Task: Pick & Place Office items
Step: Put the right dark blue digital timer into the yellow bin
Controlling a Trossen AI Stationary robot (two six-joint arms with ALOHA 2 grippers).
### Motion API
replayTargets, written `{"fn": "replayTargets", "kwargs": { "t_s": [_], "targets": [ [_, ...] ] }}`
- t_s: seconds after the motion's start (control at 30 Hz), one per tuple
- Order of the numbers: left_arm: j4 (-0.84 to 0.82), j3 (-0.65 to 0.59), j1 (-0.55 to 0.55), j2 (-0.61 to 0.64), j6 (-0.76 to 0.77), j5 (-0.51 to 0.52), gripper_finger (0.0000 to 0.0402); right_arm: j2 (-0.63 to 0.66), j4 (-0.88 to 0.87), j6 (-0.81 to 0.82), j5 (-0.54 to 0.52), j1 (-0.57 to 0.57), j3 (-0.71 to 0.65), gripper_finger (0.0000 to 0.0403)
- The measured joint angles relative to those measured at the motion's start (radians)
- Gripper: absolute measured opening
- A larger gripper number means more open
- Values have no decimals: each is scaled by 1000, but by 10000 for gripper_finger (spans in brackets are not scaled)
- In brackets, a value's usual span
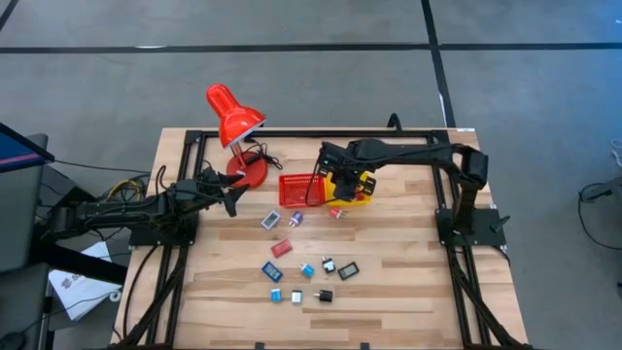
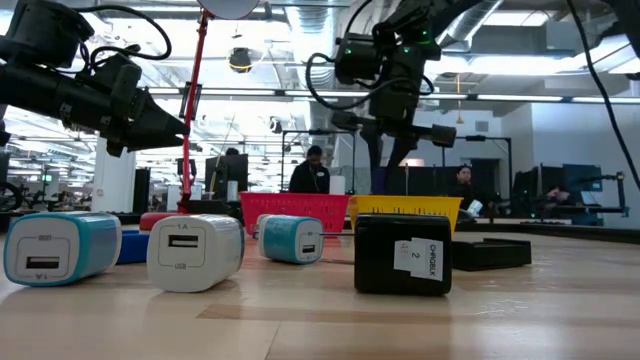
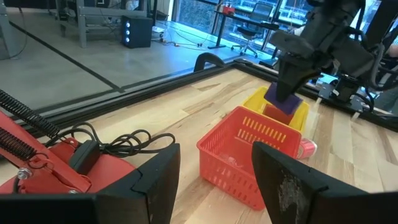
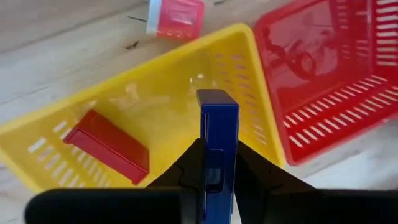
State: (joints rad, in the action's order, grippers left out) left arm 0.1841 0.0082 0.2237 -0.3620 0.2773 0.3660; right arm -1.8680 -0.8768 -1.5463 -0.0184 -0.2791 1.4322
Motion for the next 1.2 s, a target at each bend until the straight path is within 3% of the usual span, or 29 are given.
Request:
{"fn": "replayTargets", "kwargs": {
  "t_s": [0.6, 1.2],
  "targets": [
    [0, 0, 0, 0, 0, 0, 195, -3, 82, 36, -8, -5, -80, 52],
    [0, 0, 0, 0, 1, 0, 195, -22, 35, 1, -5, -24, -81, 52]
  ]
}}
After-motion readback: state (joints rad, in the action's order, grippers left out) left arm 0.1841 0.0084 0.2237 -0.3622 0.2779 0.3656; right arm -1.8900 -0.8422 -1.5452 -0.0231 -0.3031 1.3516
